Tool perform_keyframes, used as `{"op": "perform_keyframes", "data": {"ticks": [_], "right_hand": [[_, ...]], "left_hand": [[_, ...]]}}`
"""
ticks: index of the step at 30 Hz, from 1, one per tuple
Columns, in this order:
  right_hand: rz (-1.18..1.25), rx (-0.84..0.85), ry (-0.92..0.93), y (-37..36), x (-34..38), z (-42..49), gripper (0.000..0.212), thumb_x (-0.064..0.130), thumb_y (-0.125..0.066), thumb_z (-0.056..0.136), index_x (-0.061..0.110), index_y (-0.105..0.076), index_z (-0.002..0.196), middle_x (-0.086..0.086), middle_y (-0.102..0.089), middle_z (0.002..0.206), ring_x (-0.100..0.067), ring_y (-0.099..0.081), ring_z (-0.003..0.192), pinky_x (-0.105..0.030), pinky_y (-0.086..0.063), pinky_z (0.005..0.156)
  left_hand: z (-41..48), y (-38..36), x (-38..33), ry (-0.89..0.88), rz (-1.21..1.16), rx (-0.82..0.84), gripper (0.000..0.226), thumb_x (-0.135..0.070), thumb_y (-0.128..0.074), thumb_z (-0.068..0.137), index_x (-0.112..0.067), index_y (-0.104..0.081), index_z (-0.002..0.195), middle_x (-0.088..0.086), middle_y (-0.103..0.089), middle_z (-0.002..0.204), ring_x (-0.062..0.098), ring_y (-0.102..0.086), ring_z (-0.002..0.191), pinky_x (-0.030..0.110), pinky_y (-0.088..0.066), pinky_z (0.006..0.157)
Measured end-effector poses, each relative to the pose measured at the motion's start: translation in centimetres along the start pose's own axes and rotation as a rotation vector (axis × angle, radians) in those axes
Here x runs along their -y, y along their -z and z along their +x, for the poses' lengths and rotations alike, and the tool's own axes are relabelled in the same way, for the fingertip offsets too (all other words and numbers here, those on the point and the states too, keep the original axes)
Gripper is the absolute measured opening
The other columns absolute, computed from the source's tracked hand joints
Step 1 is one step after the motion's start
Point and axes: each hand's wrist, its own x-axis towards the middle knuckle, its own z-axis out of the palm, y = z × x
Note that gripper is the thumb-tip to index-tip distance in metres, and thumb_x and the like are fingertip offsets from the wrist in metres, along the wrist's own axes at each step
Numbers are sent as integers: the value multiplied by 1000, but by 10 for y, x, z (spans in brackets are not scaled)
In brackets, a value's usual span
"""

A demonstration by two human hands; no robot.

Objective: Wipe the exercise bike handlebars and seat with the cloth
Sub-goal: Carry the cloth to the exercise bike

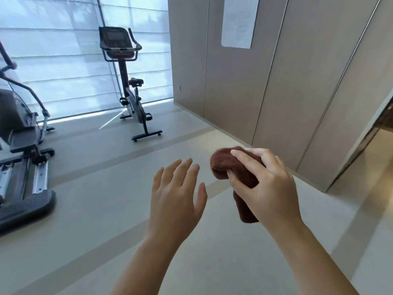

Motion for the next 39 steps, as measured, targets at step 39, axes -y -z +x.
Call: {"op": "perform_keyframes", "data": {"ticks": [39], "right_hand": [[254, 93, 36, -698, 67, 531, 39, 38, -58, 76, 25, -64, 112, -2, -63, 104, -26, -58, 89, -44, -52, 74]], "left_hand": [[514, -228, 636, 133, 162, -102, 40, -28, -41, 82, -5, -63, 106, 12, -65, 111, 32, -58, 106, 48, -41, 93]]}}
